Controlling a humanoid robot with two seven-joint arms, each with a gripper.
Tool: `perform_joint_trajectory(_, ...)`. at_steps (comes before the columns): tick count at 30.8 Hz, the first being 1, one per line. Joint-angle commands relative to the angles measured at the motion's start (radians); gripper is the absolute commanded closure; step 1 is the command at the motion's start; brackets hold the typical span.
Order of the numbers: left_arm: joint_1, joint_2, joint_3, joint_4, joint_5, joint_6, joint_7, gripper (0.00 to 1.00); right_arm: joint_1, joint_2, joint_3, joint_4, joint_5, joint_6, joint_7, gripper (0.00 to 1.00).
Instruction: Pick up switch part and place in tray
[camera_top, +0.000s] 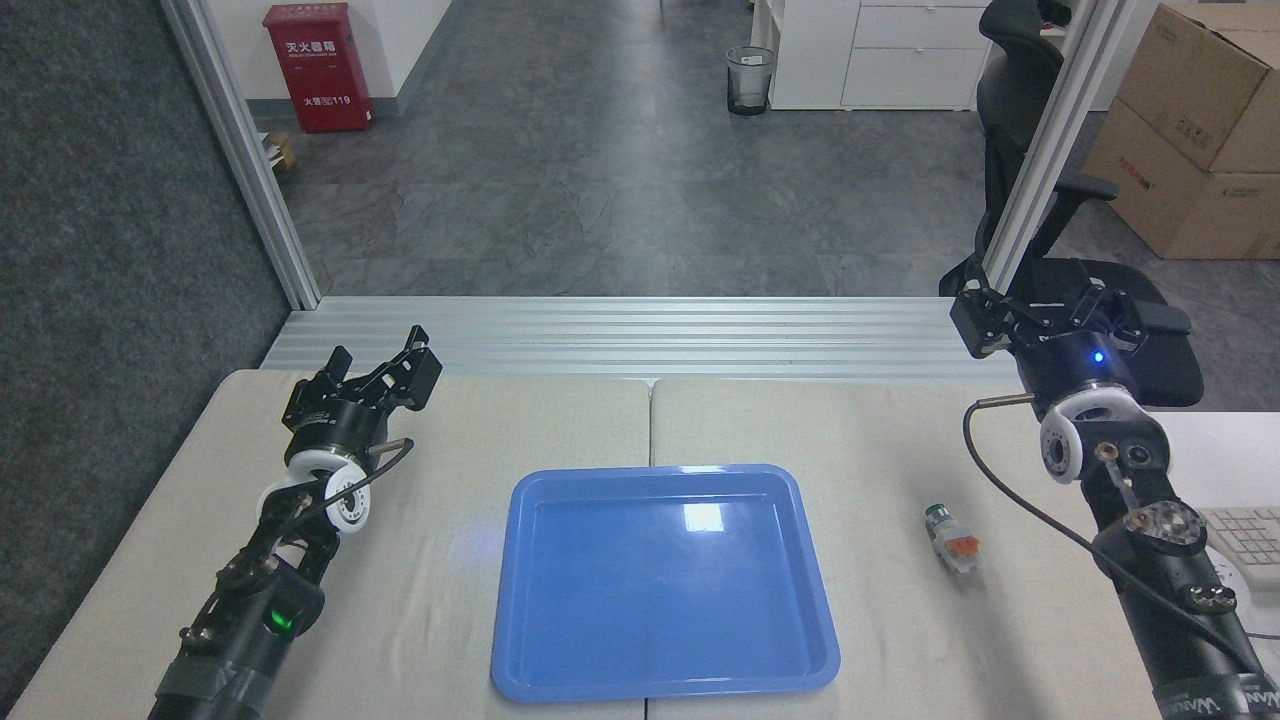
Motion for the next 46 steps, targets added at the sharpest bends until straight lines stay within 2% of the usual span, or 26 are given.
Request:
perform_joint_trajectory(1, 0.0, 0.002, -0.001, 0.0, -0.002, 0.001, 0.0, 0.0, -0.01, 0.001, 0.004, -0.007, -0.012, 0.004, 0.02, 0.05)
perform_joint_trajectory(7, 0.0, 0.0, 0.001, 0.0, 0.0, 0.001, 0.0, 0.0, -0.004, 0.007, -0.001, -0.009, -0.016, 0.005, 0.02, 0.04)
perform_joint_trajectory(11, 0.0, 0.0, -0.001, 0.0, 0.0, 0.001, 0.0, 0.0, -0.004, 0.038, -0.003, -0.009, -0.037, 0.005, 0.038, 0.05)
perform_joint_trajectory(23, 0.0, 0.0, 0.001, 0.0, 0.0, 0.001, 0.0, 0.0, 0.002, 0.038, -0.003, -0.009, -0.065, 0.002, 0.063, 0.04)
perform_joint_trajectory(46, 0.0, 0.0, 0.001, 0.0, 0.0, 0.001, 0.0, 0.0, 0.008, 0.035, 0.013, -0.007, -0.066, -0.016, 0.061, 0.02)
